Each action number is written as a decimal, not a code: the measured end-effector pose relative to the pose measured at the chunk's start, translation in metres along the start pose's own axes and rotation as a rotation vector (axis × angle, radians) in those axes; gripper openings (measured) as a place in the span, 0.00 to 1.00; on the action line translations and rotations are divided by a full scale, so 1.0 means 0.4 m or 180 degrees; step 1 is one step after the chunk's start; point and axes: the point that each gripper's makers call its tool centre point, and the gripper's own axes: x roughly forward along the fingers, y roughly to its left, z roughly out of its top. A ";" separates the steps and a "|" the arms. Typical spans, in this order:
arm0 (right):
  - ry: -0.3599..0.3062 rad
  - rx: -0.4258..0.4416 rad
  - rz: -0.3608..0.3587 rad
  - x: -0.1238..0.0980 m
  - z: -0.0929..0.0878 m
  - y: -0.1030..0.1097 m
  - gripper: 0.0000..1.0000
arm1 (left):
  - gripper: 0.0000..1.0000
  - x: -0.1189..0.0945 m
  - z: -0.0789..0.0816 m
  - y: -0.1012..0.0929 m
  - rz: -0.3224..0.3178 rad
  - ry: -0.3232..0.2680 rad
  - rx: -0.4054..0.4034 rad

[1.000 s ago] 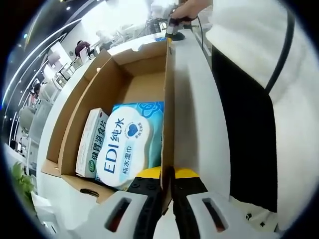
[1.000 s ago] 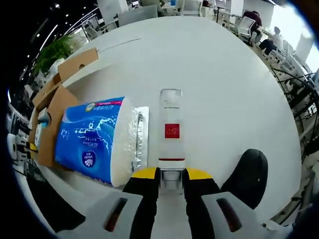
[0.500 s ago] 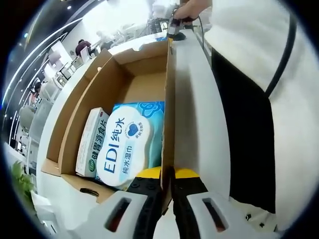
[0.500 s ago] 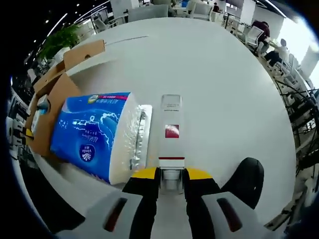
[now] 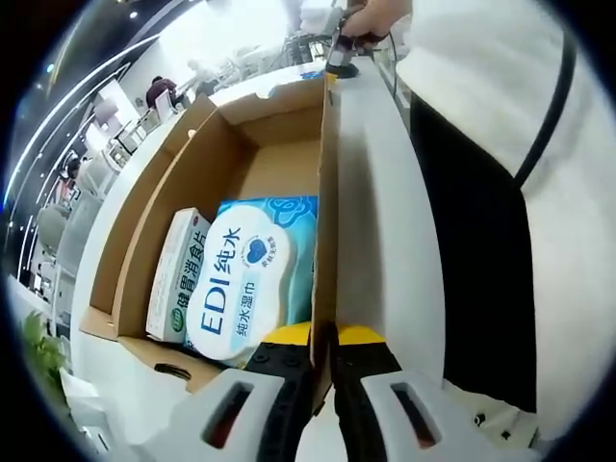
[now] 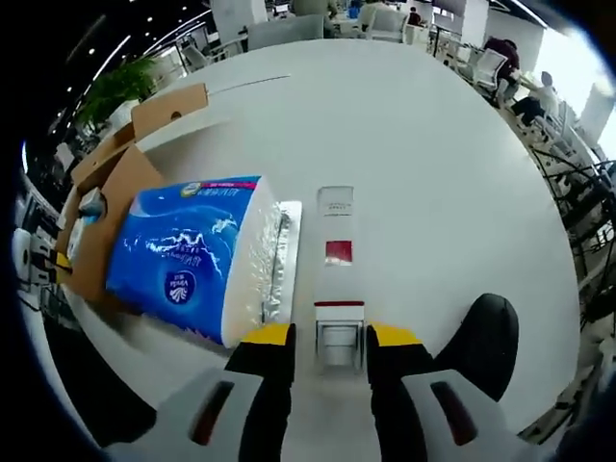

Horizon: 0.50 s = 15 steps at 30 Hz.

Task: Operate the shoe box by opening the lid, removing the specified soft item, and placing it in the target area until the item is outside and the box remains undamaged.

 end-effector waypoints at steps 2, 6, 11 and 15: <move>-0.0035 0.0032 -0.0051 -0.008 -0.009 -0.007 0.30 | 0.06 0.000 -0.001 0.000 0.0001 0.0002 -0.0004; -0.0128 0.0001 -0.0167 -0.036 -0.030 -0.016 0.30 | 0.06 -0.001 0.000 0.000 0.0008 -0.0001 0.0003; -0.0392 0.0121 -0.0257 -0.083 -0.023 -0.012 0.28 | 0.06 0.001 -0.005 0.000 -0.0004 -0.0010 -0.0015; -0.0599 0.0241 -0.0298 -0.111 -0.008 -0.006 0.28 | 0.05 0.003 -0.008 0.000 -0.0021 -0.0013 -0.0016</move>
